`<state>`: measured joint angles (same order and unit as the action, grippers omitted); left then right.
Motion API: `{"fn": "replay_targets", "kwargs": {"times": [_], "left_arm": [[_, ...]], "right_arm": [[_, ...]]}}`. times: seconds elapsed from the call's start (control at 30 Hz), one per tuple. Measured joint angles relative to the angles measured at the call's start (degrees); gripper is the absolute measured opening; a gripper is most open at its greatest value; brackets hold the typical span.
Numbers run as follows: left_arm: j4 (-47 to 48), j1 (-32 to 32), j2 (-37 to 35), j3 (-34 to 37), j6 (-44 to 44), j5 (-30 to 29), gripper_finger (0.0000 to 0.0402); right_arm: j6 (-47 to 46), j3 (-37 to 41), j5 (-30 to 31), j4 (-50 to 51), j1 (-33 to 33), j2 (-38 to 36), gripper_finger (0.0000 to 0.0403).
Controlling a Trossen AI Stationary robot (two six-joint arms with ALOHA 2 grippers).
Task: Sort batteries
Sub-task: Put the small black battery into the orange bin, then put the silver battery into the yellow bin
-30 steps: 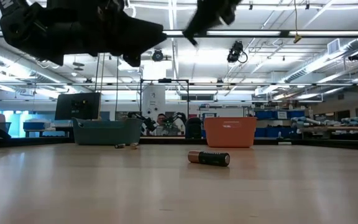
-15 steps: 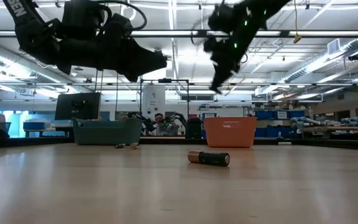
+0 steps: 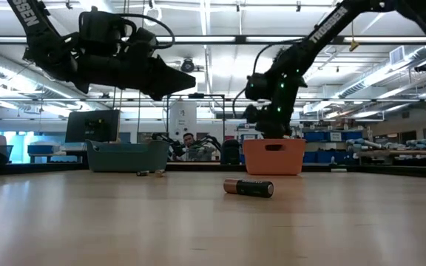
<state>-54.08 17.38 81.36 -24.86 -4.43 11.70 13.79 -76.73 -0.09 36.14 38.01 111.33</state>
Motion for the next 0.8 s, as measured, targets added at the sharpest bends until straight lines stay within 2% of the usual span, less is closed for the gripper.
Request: {"fn": "replay_targets", "kwargs": {"times": [0.2,0.4,0.8], "left_arm": [[0.0,1.5,0.0,0.0,0.1,1.0,0.0135],[0.0,1.6,0.0,0.0,0.1,1.0,0.0135],[-0.1,1.6,0.0,0.0,0.2,1.0,0.0135]], "right_arm": [[-1.6,-0.1,-1.1,-0.1,0.0,3.3,0.0046],[-3.2,-0.1,-1.2,-0.4,-0.2,3.4,0.0079],[-1.9,0.0,-0.9,0.3,-0.4,-5.7,0.0128]]}}
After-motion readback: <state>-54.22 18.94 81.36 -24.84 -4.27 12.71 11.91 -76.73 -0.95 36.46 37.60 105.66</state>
